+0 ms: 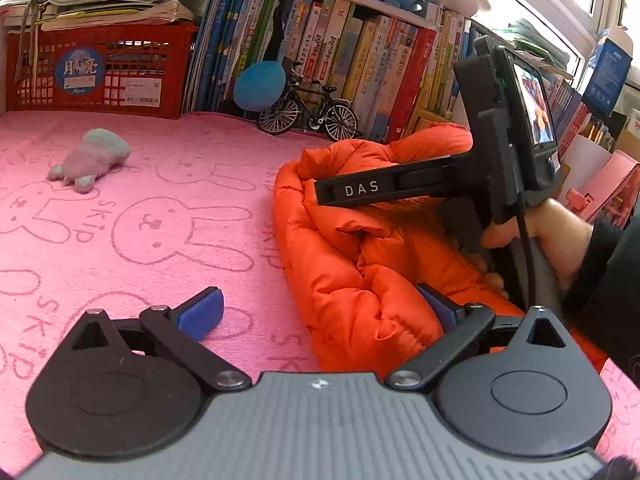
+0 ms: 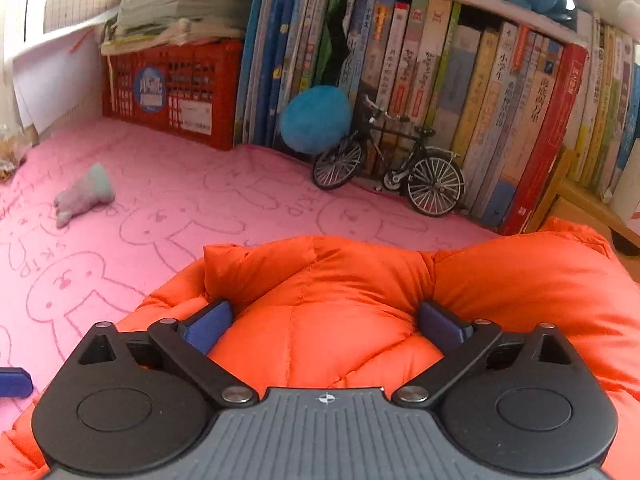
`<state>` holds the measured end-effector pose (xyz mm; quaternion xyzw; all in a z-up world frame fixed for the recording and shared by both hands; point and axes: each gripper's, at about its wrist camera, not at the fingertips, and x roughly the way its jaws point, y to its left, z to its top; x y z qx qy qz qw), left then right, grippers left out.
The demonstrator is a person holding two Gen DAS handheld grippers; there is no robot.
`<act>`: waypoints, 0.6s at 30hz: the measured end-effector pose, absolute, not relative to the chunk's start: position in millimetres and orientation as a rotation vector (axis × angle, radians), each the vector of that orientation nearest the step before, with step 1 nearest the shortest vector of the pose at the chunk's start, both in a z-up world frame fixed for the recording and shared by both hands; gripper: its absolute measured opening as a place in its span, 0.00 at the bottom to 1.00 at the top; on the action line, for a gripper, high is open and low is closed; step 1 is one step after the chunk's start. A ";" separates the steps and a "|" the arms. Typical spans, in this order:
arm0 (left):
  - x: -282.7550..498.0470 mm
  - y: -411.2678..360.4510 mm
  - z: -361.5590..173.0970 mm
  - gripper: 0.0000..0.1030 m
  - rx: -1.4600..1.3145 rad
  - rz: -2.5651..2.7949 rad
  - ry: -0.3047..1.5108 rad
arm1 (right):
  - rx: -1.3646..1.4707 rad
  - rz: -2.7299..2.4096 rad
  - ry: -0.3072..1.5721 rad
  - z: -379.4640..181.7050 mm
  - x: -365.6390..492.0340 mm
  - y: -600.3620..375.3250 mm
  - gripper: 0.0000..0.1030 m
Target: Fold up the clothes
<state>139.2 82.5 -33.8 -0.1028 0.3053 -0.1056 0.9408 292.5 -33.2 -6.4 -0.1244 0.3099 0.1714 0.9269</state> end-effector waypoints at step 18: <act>140.7 81.5 -34.2 0.99 -0.201 -0.200 0.618 | -0.128 0.151 0.627 55.8 308.9 -136.2 0.72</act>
